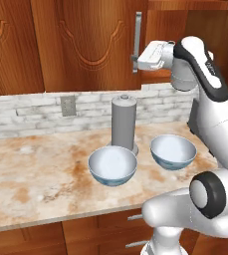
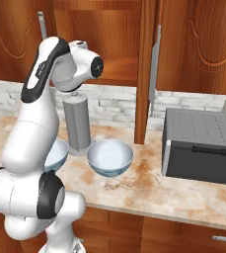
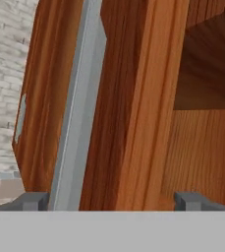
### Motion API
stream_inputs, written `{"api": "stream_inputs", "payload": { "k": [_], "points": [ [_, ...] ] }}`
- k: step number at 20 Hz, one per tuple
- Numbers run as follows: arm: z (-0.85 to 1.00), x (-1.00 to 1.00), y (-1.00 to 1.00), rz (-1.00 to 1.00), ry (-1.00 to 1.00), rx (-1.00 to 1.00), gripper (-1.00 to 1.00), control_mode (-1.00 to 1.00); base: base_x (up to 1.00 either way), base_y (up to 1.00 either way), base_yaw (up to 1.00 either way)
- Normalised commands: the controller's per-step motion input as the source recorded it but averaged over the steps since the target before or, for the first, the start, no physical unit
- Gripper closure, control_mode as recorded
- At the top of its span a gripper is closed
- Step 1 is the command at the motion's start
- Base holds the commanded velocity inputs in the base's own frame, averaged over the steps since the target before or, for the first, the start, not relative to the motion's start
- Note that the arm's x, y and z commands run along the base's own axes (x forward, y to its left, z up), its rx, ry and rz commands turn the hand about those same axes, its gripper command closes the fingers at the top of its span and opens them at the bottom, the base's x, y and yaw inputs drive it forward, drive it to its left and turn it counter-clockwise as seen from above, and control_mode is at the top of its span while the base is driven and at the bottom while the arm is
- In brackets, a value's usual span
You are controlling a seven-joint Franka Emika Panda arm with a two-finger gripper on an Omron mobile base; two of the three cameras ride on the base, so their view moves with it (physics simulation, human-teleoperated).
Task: Open the cabinet. Pick the bowls from the counter and place them in the cabinet. Then close the cabinet.
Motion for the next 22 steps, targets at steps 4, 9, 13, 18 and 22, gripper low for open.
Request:
{"api": "stream_inputs", "payload": {
  "k": [4,9,13,18,22],
  "points": [
    [-0.63,-0.51,1.0,0.13,0.13,-0.22,-1.0,-1.0,0.0,0.0,0.0],
    [-0.64,-1.0,1.0,0.26,0.0,-0.3,-1.0,-1.0,0.0,0.0,0.0],
    [-0.77,-0.68,1.0,0.21,-0.06,-0.21,-1.0,-1.0,0.0,0.0,0.0],
    [-0.94,-0.11,1.0,0.09,-0.21,-0.17,-1.0,-1.0,0.0,0.0,0.0],
    [-0.18,0.28,1.0,0.04,-0.09,-0.15,-1.0,-1.0,0.0,0.0,0.0]
  ]
}}
